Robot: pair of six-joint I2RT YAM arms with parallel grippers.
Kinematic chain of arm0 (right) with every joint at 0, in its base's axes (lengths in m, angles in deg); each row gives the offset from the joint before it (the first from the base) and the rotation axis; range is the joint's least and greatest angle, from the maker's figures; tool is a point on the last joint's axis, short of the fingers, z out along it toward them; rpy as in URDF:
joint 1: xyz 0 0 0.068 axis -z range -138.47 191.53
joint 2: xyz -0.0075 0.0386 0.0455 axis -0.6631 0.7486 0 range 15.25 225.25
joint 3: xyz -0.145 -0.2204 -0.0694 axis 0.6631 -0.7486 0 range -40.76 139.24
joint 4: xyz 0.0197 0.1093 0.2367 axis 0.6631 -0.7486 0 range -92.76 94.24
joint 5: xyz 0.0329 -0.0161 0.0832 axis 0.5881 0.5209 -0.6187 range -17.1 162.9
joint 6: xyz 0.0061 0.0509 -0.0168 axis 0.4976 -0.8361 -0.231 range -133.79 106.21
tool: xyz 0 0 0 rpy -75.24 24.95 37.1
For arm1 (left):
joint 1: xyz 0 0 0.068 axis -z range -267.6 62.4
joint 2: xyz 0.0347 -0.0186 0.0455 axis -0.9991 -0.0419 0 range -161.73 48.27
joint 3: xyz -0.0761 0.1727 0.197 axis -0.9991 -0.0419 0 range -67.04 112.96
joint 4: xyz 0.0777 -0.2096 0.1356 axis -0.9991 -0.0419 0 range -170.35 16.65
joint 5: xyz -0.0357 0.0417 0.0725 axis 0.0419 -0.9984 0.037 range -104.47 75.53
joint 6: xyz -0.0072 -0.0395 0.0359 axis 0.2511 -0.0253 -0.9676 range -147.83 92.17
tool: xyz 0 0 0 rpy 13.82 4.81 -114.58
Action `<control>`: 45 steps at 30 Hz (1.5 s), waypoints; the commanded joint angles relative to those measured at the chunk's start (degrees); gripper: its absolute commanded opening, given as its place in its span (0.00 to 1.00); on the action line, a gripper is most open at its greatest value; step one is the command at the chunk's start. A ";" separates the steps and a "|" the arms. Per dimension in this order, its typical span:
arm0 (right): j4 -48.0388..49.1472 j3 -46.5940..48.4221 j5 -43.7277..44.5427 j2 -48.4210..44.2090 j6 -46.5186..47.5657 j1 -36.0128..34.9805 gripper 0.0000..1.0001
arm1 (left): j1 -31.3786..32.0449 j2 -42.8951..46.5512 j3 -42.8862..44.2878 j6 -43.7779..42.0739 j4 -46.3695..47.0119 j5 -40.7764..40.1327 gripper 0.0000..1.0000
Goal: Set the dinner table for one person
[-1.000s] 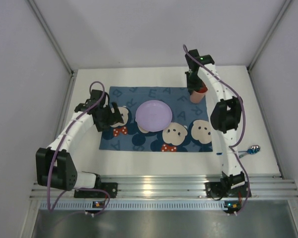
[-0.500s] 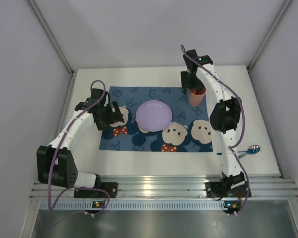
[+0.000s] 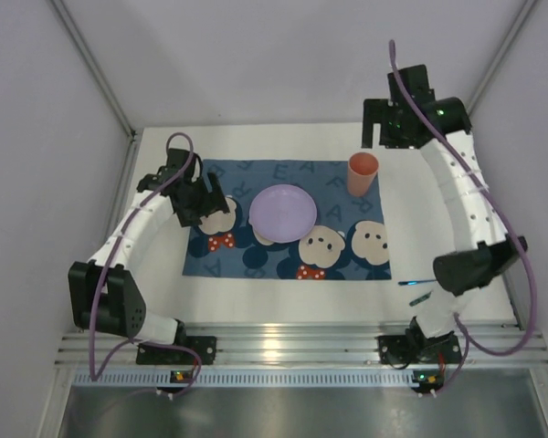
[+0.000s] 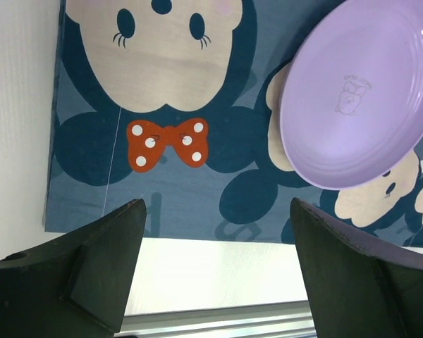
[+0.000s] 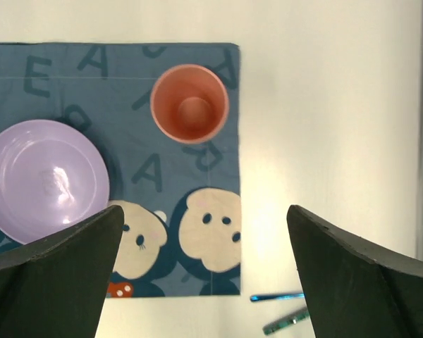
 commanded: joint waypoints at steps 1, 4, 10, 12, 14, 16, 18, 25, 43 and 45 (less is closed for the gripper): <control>5.11 -10.24 7.22 -12.63 -0.41 0.39 1.00 | 0.90 1.54 3.87 -0.02 -3.62 -1.46 0.88; 14.42 -28.86 8.37 -25.19 -8.70 3.63 1.00 | 3.18 4.79 2.73 1.55 -5.12 -3.73 0.88; 19.27 -53.50 -7.69 -35.70 -15.26 15.67 1.00 | 9.59 15.16 -5.17 6.30 -7.15 -8.22 0.88; 18.58 -58.68 -9.73 -39.31 -16.14 18.23 1.00 | 11.44 17.71 -8.94 7.71 -6.98 -8.23 0.88; 17.26 -60.81 -11.57 -40.19 -16.06 21.04 1.00 | 11.89 20.61 -11.15 7.89 -6.89 -7.70 0.89; 14.54 -63.62 -16.13 -38.97 -16.49 26.04 1.00 | 11.89 22.46 -14.05 7.10 -6.10 -6.22 0.89; 14.00 -67.73 -21.39 -37.48 -16.58 31.73 1.00 | 11.89 23.34 -16.07 6.40 -4.96 -5.06 0.89; 11.45 -73.82 -22.05 -34.05 -17.99 37.39 1.00 | 11.89 27.74 -15.55 3.15 -8.20 3.19 0.89; 21.54 -82.17 -11.67 -26.93 -28.45 38.36 0.97 | 11.89 34.07 -18.28 -1.07 -10.93 3.82 0.92; 23.05 -82.09 -12.20 -24.66 -28.62 38.36 0.95 | 11.89 33.90 -18.02 -1.34 -11.11 3.29 0.92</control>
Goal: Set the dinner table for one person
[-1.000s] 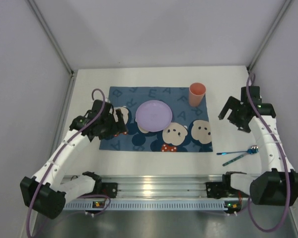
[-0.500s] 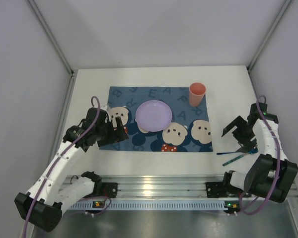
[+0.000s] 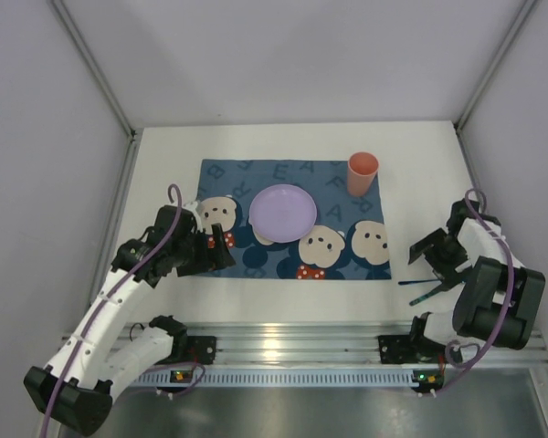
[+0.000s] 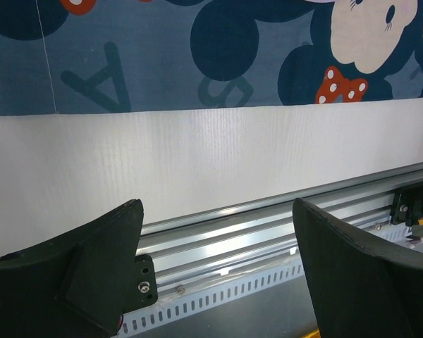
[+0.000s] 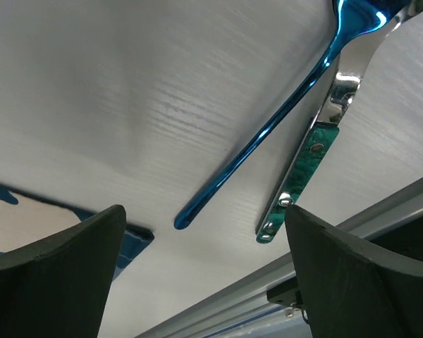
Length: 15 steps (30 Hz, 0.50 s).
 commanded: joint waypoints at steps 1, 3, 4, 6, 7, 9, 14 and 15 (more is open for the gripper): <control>5.61 0.29 0.98 2.79 -1.85 0.84 0.94 | 0.11 0.15 0.26 -1.38 -1.42 -1.17 0.92; 6.67 1.61 -0.33 5.15 -1.33 0.84 0.90 | 0.11 -0.38 0.43 -1.47 -1.69 -1.26 0.92; 6.76 2.57 -0.34 5.60 -1.15 0.84 0.89 | 0.11 -0.47 0.43 -1.38 -1.60 -1.35 0.92; 6.76 3.54 0.36 6.66 -0.62 0.84 0.89 | 0.11 -0.91 0.35 -1.12 -1.51 -1.61 0.92; 6.76 4.15 0.54 7.10 -0.27 0.84 0.89 | 0.02 -0.91 0.17 -1.12 -1.16 -1.78 0.92; 6.85 4.68 1.33 8.76 0.70 1.36 0.87 | 0.02 -1.61 -0.18 -0.68 -0.98 -2.40 0.92; 8.69 4.34 1.77 11.32 2.54 3.73 0.76 | -0.07 -2.75 -0.45 -0.07 -0.55 -3.28 0.92; 8.87 4.16 1.95 12.02 2.89 4.00 0.74 | 0.02 -2.84 -0.53 0.02 -0.63 -3.45 0.92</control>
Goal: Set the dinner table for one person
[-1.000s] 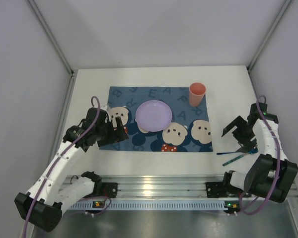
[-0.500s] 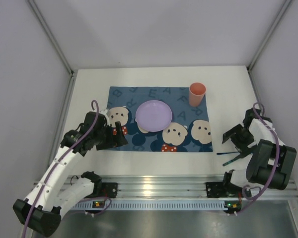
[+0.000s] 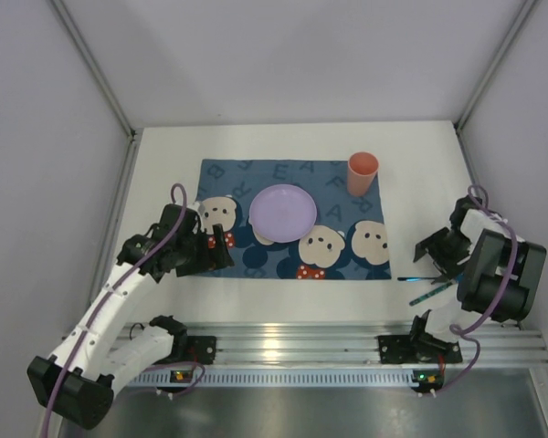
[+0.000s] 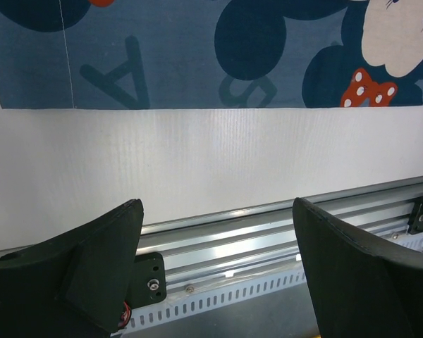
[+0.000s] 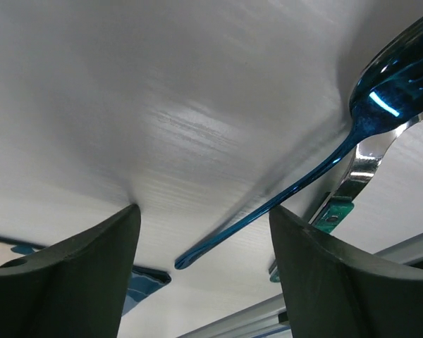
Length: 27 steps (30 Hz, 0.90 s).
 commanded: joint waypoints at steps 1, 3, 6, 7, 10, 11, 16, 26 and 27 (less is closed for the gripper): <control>2.77 1.25 1.84 1.42 1.98 1.99 0.72 | 0.02 -0.24 -0.42 0.33 -0.06 -1.31 0.92; 3.30 0.38 2.10 1.51 2.68 3.13 0.68 | 0.02 -0.24 -0.60 0.33 -0.42 -1.93 0.92; 5.14 -1.21 1.58 1.25 3.56 4.45 0.53 | 0.02 -0.24 -1.04 0.59 -0.77 -2.46 0.92; 5.84 -1.38 1.66 1.33 3.82 4.71 0.47 | 0.02 -0.24 -1.04 0.59 -0.86 -2.54 0.92; 7.07 -1.04 2.19 2.39 5.23 4.80 0.27 | 0.02 -0.59 -0.95 0.86 -0.94 -2.72 0.92; 7.25 -0.95 2.45 2.65 5.75 4.89 0.17 | 0.02 -0.85 -0.87 0.94 -0.86 -2.72 0.92; 8.83 -1.29 3.07 4.06 7.51 4.80 0.00 | -0.07 -2.61 0.36 0.94 -0.86 -1.93 0.92; 3.31 1.60 2.63 -6.56 10.24 4.01 0.00 | 0.02 -5.51 3.79 0.59 -1.29 -1.49 0.92; 1.30 2.21 2.54 -9.36 10.42 4.01 0.00 | 0.02 -5.77 4.14 0.51 -1.21 -1.23 0.92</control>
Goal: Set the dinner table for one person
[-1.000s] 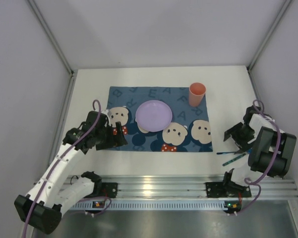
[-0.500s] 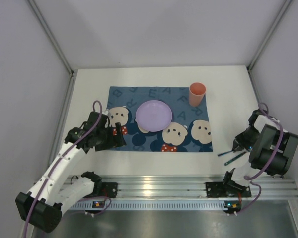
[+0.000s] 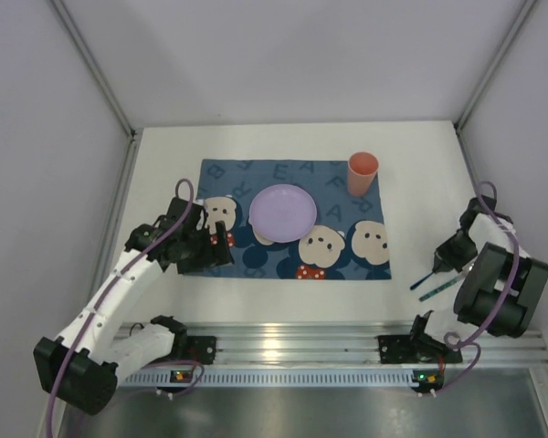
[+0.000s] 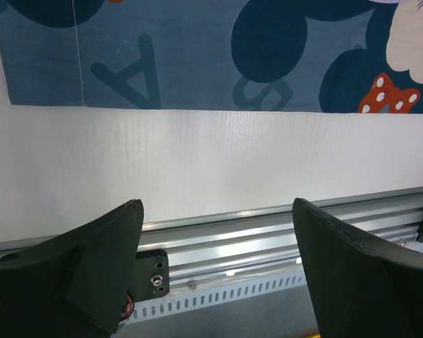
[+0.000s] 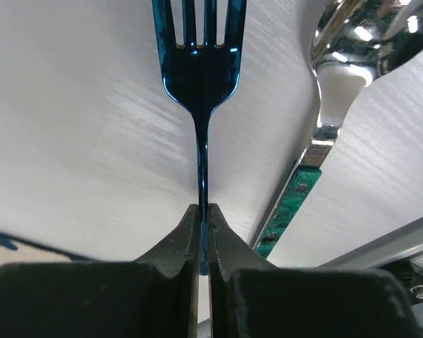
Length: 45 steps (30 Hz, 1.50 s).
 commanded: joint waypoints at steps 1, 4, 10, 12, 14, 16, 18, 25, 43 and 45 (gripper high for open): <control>0.45 3.74 1.19 -8.40 1.63 -0.55 0.00 | 0.02 -1.16 3.27 -0.02 -0.20 0.63 0.92; -3.67 6.82 0.57 -13.59 2.16 -1.78 0.00 | -0.07 -1.96 4.24 -0.19 0.15 0.81 0.92; -11.33 15.51 2.06 -20.54 0.23 -15.09 0.00 | 0.02 -3.10 6.61 -0.46 0.33 0.02 0.92; -13.35 18.51 5.05 -20.98 -2.93 -21.70 0.00 | 0.02 -2.93 7.31 -0.46 0.24 -1.30 0.92; -12.57 22.55 3.58 -20.63 -6.08 -31.73 0.00 | 0.02 -2.49 8.54 -0.20 -0.55 -3.66 0.92; -7.49 26.14 0.76 -19.23 -8.72 -40.92 0.00 | 0.02 -1.18 9.86 0.42 -1.25 -4.55 0.92; -0.75 28.79 -3.45 -15.12 -9.88 -46.85 0.00 | 0.02 0.06 10.21 1.12 -1.52 -8.68 0.92; 9.93 51.34 -12.08 10.80 -13.56 -67.15 0.00 | -0.07 5.77 13.29 3.58 -7.84 -15.71 0.94; 15.30 84.62 -22.46 59.08 -28.43 -71.22 0.00 | -0.07 14.30 18.83 7.01 -21.11 -17.74 0.95; 14.60 84.62 -22.37 60.49 -27.90 -71.22 0.00 | -0.07 14.91 19.09 7.36 -22.61 -18.44 0.95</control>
